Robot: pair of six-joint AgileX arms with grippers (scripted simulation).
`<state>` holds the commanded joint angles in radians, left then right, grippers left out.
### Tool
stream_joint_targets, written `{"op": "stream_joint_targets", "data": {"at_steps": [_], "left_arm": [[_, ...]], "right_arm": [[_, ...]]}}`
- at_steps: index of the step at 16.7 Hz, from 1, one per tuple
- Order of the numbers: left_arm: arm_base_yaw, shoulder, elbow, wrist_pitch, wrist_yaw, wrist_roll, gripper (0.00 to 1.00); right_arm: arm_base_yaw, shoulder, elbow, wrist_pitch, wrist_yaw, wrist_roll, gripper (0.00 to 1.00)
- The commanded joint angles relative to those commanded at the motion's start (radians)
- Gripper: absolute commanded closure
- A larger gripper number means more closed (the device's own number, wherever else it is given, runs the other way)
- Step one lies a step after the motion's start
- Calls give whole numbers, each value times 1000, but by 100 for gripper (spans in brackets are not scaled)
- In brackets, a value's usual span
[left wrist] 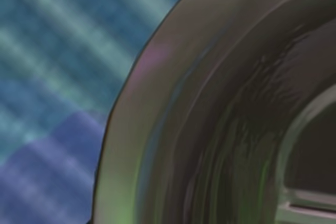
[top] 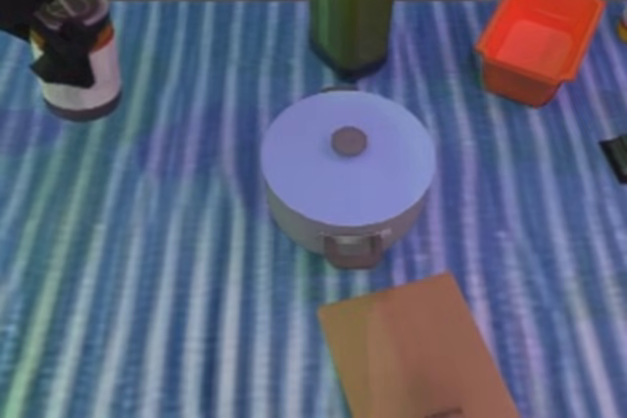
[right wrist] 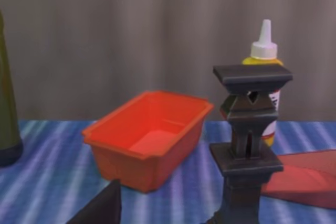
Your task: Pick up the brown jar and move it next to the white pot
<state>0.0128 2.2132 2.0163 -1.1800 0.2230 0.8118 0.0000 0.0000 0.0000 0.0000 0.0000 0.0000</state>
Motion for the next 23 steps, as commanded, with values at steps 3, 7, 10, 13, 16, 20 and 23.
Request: {"op": "stream_joint_targets", "data": {"at_steps": [3, 7, 10, 13, 16, 20, 23], "left_arm": [[3, -55, -56, 12, -1, 1, 100], [-4, -52, -53, 11, -1, 3, 100], [-16, -65, -79, 33, -14, -30, 100], [-63, -106, -170, 108, -60, -155, 100], [-132, -169, -315, 219, -128, -362, 100], [-239, -271, -550, 393, -235, -701, 100], [-314, -351, -720, 521, -312, -934, 100]], "right_arm": [[0, 0, 0, 0, 0, 0, 0], [0, 0, 0, 0, 0, 0, 0], [0, 0, 0, 0, 0, 0, 0], [0, 0, 0, 0, 0, 0, 0], [0, 0, 0, 0, 0, 0, 0], [0, 0, 0, 0, 0, 0, 0], [0, 0, 0, 0, 0, 0, 0]]}}
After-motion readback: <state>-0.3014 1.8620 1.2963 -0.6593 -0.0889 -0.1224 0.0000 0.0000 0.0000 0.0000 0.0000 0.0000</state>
